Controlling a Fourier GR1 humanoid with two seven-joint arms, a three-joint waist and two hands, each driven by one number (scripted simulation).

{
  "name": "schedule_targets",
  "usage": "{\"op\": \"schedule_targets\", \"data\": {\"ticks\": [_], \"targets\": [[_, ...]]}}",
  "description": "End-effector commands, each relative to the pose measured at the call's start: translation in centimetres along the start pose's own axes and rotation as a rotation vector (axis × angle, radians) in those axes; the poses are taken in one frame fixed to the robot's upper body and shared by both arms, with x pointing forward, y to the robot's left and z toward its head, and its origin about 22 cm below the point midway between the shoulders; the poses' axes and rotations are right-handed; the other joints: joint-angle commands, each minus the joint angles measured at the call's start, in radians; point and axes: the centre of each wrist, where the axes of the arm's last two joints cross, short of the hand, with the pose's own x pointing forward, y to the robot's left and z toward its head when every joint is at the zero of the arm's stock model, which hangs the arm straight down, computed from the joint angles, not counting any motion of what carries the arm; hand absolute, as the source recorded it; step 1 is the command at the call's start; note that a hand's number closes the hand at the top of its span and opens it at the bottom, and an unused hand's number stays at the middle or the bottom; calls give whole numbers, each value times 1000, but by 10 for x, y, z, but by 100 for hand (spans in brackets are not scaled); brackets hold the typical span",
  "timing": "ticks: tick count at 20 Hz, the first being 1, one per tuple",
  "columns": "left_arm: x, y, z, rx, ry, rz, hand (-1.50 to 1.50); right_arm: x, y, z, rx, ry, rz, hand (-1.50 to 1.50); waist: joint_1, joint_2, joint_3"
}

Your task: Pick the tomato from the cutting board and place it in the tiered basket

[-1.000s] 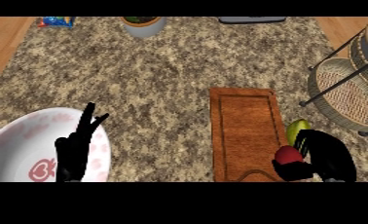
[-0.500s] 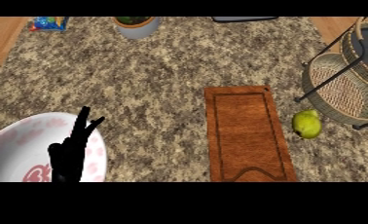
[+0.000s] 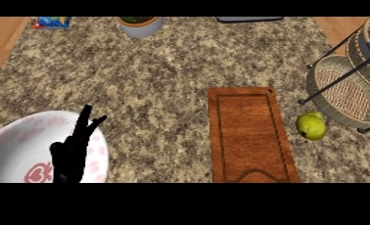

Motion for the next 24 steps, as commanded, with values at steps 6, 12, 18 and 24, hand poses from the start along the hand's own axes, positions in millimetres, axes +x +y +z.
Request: {"op": "schedule_targets", "data": {"ticks": [6, 12, 18, 24], "targets": [[0, -19, -8, -33, 30, -32, 0, 16, -73, 2, -112, 2, -25, 150, 62, 16, -3], [-9, -9, -8, -71, 25, -18, 0, 58, -82, -38, -128, 59, -34, 150, 77, 19, -3], [0, -23, -20, -54, 29, -30, 0, 64, -58, -79, -118, 62, -51, 150, 83, 21, -2], [0, -26, -16, -74, 20, -33, 0, 75, -24, -108, -26, 26, -6, 150, 84, 20, -2]]}}
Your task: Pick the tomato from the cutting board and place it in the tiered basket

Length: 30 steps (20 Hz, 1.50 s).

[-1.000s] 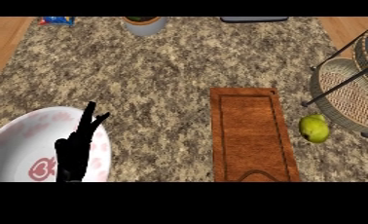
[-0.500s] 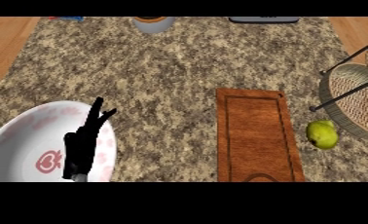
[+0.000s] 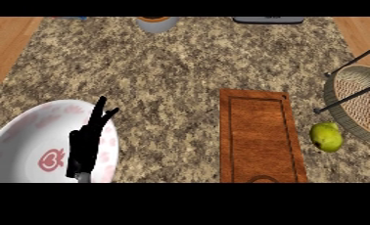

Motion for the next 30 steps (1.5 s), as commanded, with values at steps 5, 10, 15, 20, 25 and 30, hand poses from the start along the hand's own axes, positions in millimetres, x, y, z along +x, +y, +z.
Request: {"op": "schedule_targets", "data": {"ticks": [5, 10, 15, 20, 25, 30], "targets": [[-18, 5, 4, 0, 52, 1, 0, 16, 61, -33, 64, -25, 52, 150, 3, 5, -4], [-17, 2, 6, 17, 50, 3, 0, 16, 99, -46, 90, 17, 107, 150, 0, 5, -4], [-34, 9, 13, 12, 58, 5, 0, -20, 127, -56, 105, 36, 75, 150, -4, 5, -4], [-10, -1, -3, 7, 47, 6, 0, -17, 153, -76, 166, 116, -256, -150, 6, 8, -3], [-6, 10, 1, 3, 48, 6, 0, -34, 169, -75, 175, 123, -441, -150, -3, 4, -3], [-21, 19, 12, 41, 55, 3, 0, -34, 146, -77, 102, 92, -643, -150, -12, 1, -4]]}}
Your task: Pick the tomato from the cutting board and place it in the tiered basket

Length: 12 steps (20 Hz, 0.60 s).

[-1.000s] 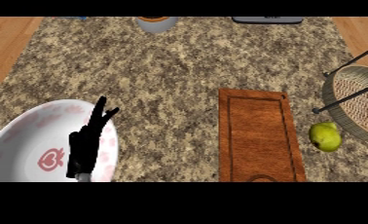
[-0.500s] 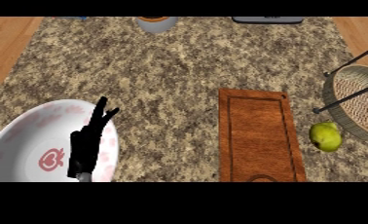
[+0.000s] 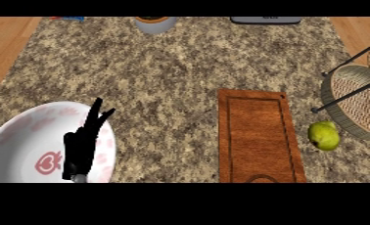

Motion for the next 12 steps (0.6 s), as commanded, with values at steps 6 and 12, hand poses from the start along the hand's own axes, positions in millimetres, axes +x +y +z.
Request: {"op": "schedule_targets", "data": {"ticks": [6, 12], "targets": [[-2, 2, -4, 20, 40, 3, 0, 7, -67, 9, -352, -73, -201, -150, -9, 10, 0], [-11, -11, 7, 21, 68, -4, 0, -14, -159, 58, -512, 25, -206, -150, -30, 7, 1]]}}
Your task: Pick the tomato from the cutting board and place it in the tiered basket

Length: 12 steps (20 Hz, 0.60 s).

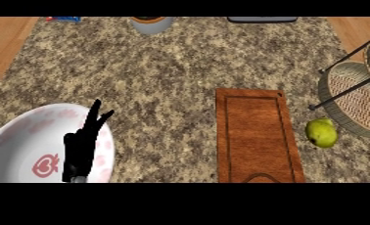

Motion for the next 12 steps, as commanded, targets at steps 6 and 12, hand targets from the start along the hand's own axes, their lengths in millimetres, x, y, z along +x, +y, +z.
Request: {"op": "schedule_targets", "data": {"ticks": [6, 12], "targets": [[-13, 8, 14, 59, 46, 1, 0, -21, -151, 39, -130, 62, -47, -150, -32, -1, 0], [-18, 9, 12, 43, 53, 19, 0, -20, -204, 66, -68, 75, -31, -150, -52, -1, 4]]}}
